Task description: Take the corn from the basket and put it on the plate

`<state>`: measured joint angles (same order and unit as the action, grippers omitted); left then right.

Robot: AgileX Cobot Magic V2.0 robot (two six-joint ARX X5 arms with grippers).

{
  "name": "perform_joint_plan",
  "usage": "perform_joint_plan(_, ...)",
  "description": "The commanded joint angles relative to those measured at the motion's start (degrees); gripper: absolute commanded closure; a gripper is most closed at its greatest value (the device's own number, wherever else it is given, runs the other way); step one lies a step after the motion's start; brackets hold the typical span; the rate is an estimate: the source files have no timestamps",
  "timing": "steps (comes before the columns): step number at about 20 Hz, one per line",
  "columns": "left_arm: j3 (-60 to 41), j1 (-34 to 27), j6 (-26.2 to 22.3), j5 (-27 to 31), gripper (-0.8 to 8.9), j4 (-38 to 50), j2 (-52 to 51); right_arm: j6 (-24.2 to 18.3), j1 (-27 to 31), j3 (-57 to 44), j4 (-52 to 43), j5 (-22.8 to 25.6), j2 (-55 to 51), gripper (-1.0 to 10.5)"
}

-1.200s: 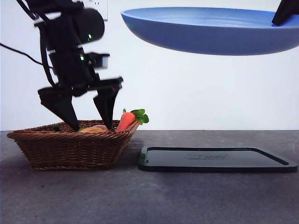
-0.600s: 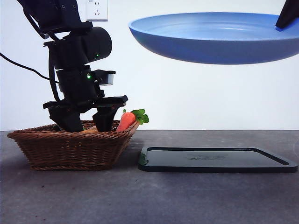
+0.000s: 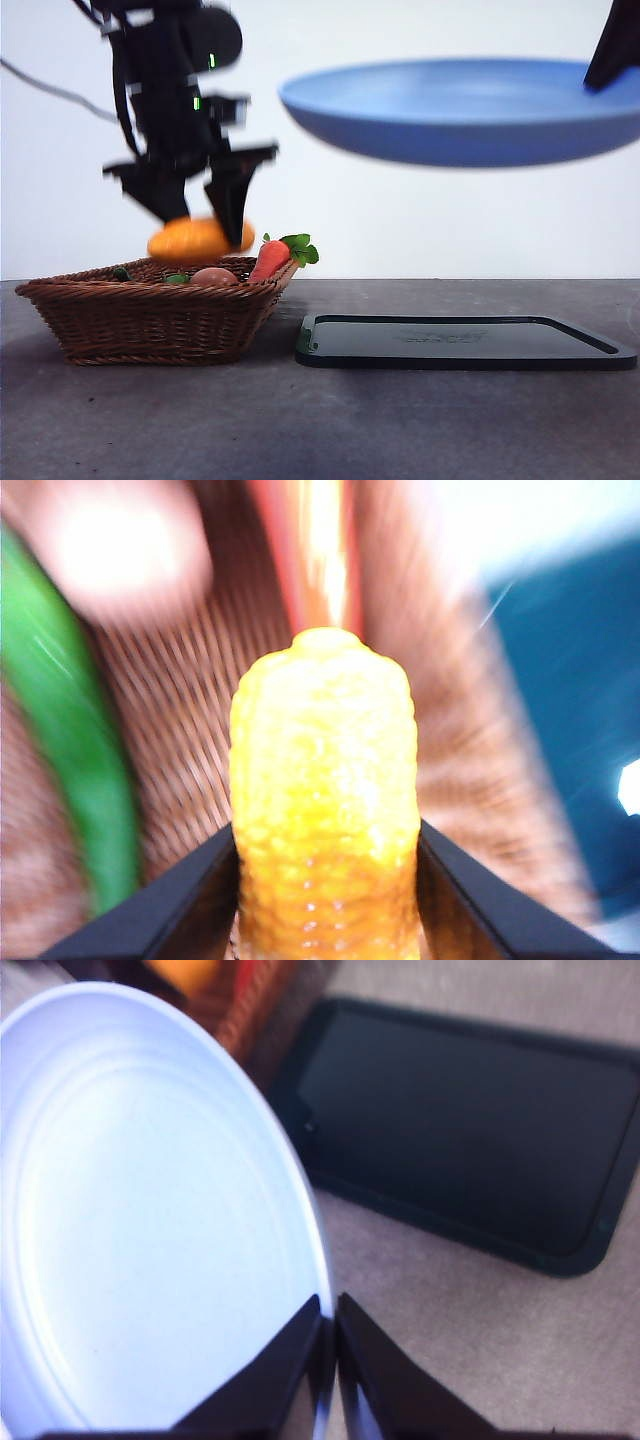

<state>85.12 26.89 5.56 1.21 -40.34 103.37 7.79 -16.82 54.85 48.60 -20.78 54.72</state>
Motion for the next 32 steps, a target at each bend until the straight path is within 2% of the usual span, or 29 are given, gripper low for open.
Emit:
perform_joint_plan(1,2.89,0.74,0.57,-1.16,6.08,0.66,-4.85,0.79,0.28,1.2,-2.73,-0.11,4.74,9.4)
perform_joint_plan(3,2.93,1.16,1.14,-3.61,6.07,0.61,-9.42,1.01,0.92,1.2,-5.84,-0.63,9.29,9.4)
perform_joint_plan(6,2.93,2.56,1.16,-9.81,6.08,0.04,-14.58,2.34,1.86,1.2,-10.32,-4.74,16.11,9.4)
perform_joint_plan(9,2.89,5.75,1.03,-14.29,6.08,-1.16,-15.47,4.44,2.38,1.2,-14.62,-8.28,21.88,9.4)
perform_joint_plan(11,2.89,8.55,-0.87,-15.87,6.07,-1.49,-14.08,6.05,2.43,1.2,-16.72,-10.93,24.15,9.4)
perform_joint_plan(17,2.89,15.39,-5.03,-15.8,6.07,-0.2,-6.93,7.93,3.48,1.2,-18.71,-15.47,25.42,9.4)
perform_joint_plan(24,2.89,18.18,-7.82,-15.78,6.03,-0.96,-0.87,7.89,4.68,1.2,-18.4,-15.93,25.42,9.4)
perform_joint_plan(28,2.89,18.82,-7.98,-15.78,4.92,-1.66,-0.28,7.85,4.68,1.2,-18.29,-15.93,25.42,9.4)
perform_joint_plan(32,2.91,19.1,-7.91,-15.78,4.71,-2.38,-0.28,7.76,4.68,1.2,-18.32,-15.93,25.42,9.4)
